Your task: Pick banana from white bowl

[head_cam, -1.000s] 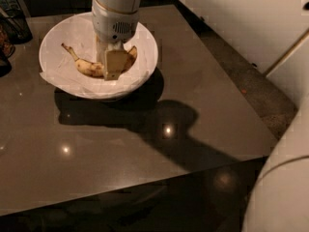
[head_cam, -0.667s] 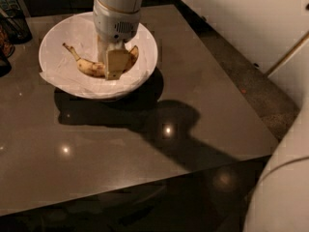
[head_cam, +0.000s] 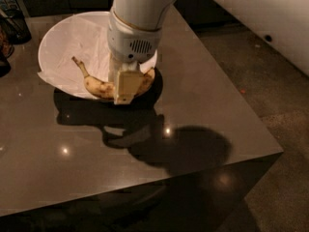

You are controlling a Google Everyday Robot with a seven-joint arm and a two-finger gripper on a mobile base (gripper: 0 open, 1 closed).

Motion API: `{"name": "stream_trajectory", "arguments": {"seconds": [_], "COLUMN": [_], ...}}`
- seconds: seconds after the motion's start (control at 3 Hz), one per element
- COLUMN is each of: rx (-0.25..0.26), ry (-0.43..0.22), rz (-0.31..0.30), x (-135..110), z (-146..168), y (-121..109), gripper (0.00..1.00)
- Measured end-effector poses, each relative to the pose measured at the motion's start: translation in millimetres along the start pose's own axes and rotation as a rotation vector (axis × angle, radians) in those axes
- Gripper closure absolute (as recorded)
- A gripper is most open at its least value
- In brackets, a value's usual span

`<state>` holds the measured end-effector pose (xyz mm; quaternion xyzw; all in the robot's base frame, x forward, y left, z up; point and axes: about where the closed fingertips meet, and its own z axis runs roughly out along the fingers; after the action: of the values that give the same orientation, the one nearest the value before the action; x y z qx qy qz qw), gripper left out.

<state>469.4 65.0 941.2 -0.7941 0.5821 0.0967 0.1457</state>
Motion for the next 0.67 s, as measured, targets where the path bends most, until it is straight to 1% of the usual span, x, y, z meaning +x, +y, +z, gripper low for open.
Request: {"name": "stream_trajectory", "arguments": {"seconds": [0.33,0.67], "rx": [0.005,0.026], "ry": [-0.007,0.0], "rz": [0.055,0.09], "x": [0,1], "z": [-13,-22], "y": [41,64], "gripper": [1.0,1.0]}}
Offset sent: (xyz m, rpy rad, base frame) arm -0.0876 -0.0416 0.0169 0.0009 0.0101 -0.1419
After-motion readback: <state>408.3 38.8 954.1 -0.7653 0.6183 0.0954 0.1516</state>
